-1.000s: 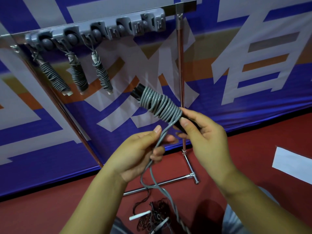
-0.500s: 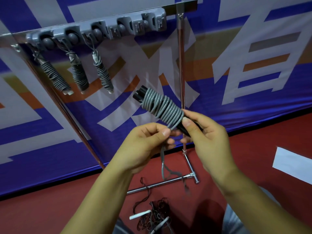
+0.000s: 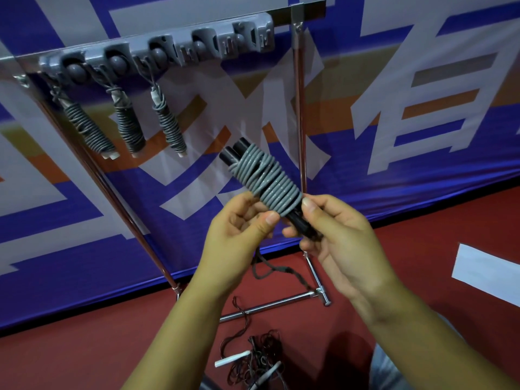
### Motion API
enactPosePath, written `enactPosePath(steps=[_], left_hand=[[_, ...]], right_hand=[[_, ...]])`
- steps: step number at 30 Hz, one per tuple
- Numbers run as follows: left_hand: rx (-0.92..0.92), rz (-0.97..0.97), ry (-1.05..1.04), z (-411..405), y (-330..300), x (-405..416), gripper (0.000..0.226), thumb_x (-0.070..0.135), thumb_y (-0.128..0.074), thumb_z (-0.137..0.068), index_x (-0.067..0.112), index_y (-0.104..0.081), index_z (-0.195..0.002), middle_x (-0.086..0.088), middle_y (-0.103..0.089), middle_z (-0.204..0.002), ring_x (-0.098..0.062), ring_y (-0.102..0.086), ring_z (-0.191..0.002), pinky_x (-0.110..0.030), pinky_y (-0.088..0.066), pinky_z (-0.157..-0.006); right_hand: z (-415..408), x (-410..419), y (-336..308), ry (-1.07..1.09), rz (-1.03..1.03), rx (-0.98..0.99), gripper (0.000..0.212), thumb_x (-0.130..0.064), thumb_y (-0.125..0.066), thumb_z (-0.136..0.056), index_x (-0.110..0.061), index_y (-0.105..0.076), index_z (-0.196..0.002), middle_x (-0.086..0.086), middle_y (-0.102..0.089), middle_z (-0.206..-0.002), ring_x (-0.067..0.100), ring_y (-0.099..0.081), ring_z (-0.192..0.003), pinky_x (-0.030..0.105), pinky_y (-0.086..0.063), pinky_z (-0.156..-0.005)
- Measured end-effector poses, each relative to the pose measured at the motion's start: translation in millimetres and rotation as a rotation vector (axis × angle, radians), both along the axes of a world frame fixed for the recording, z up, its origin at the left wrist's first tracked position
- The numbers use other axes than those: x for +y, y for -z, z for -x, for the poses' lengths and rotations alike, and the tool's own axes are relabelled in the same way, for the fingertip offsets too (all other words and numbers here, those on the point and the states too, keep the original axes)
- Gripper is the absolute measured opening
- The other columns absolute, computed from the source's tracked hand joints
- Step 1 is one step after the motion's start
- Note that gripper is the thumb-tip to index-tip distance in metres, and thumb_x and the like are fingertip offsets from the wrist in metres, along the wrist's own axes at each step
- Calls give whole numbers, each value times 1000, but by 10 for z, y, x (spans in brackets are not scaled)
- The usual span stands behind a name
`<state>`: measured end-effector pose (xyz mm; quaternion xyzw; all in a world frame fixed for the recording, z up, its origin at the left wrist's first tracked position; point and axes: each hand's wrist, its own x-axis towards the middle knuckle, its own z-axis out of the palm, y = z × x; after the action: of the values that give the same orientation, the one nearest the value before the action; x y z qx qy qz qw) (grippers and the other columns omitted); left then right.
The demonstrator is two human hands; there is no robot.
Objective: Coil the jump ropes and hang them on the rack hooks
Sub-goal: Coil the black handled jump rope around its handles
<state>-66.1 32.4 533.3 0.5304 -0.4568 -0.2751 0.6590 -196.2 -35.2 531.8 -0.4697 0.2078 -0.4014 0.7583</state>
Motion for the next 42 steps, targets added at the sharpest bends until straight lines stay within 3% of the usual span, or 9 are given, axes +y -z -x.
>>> enactPosePath(steps=[5, 10, 14, 17, 24, 29, 35, 39, 42], left_hand=[[64, -8, -88, 67, -44, -11, 26, 2, -66, -77, 4, -58, -102, 5, -67, -69, -4, -64, -67, -14, -49, -64], [-31, -47, -188, 130, -43, 12, 19, 5, -70, -82, 19, -59, -91, 12, -63, -68, -10, -58, -70, -16, -51, -67], [4, -71, -243, 161, -79, -11, 19, 9, -69, -83, 13, -52, -91, 8, -59, -62, 1, -53, -55, -12, -44, -54], [38, -80, -273, 124, -70, -28, 25, 11, -70, -84, 4, -51, -99, 3, -59, -63, -1, -49, -50, -14, -39, -50], [160, -99, -240, 105, -38, -31, 25, 5, -66, -86, -4, -52, -104, -7, -53, -66, -5, -43, -47, -15, -37, -46], [269, -86, -212, 43, -43, -12, 12, 3, -66, -84, 3, -59, -93, -1, -59, -64, -5, -51, -51, -15, -41, -48], [320, -58, -173, 106, -54, -13, 20, 2, -62, -84, -3, -55, -103, -1, -60, -69, -6, -50, -51, -15, -39, -46], [229, -74, -146, 135, -63, 6, 14, 3, -63, -86, 2, -58, -98, 3, -63, -69, -5, -53, -54, -14, -42, -50], [132, -86, -138, 109, -63, 16, 16, 7, -64, -86, 2, -59, -101, 3, -63, -74, -3, -57, -61, -13, -45, -55]], right_hand=[[-55, -85, 30, -36, 19, 91, 10, -17, -48, -98, -13, -57, -100, 7, -72, -84, 16, -70, -68, 19, -48, -47], [-76, -65, 248, 196, 532, 258, 30, -43, -67, -85, -39, -50, -109, -7, -64, -114, 9, -62, -108, 25, -52, -84], [-74, -89, 287, 392, 908, 262, 45, -32, -65, -82, -29, -47, -123, -7, -52, -127, 4, -53, -118, 14, -43, -94], [-101, -137, 332, 416, 1131, 342, 50, -18, -67, -80, -24, -46, -125, -7, -47, -130, 10, -49, -122, 19, -42, -100], [-199, -235, 442, 567, 1249, 362, 51, 9, -71, -76, -12, -61, -121, 7, -61, -122, 22, -58, -110, 29, -47, -96], [-213, -239, 452, 614, 1329, 380, 42, 4, -68, -80, -4, -63, -121, 11, -64, -121, 22, -62, -106, 26, -48, -94], [-186, -270, 450, 644, 1290, 348, 45, 3, -68, -80, -3, -61, -123, 9, -63, -123, 15, -58, -112, 19, -46, -96], [-133, -241, 413, 639, 1196, 296, 43, 2, -67, -77, -18, -56, -113, -4, -52, -119, 9, -56, -103, 12, -49, -77], [-123, -255, 448, 646, 1233, 283, 37, 6, -69, -77, -10, -66, -110, -4, -55, -115, 9, -59, -99, 12, -49, -79]])
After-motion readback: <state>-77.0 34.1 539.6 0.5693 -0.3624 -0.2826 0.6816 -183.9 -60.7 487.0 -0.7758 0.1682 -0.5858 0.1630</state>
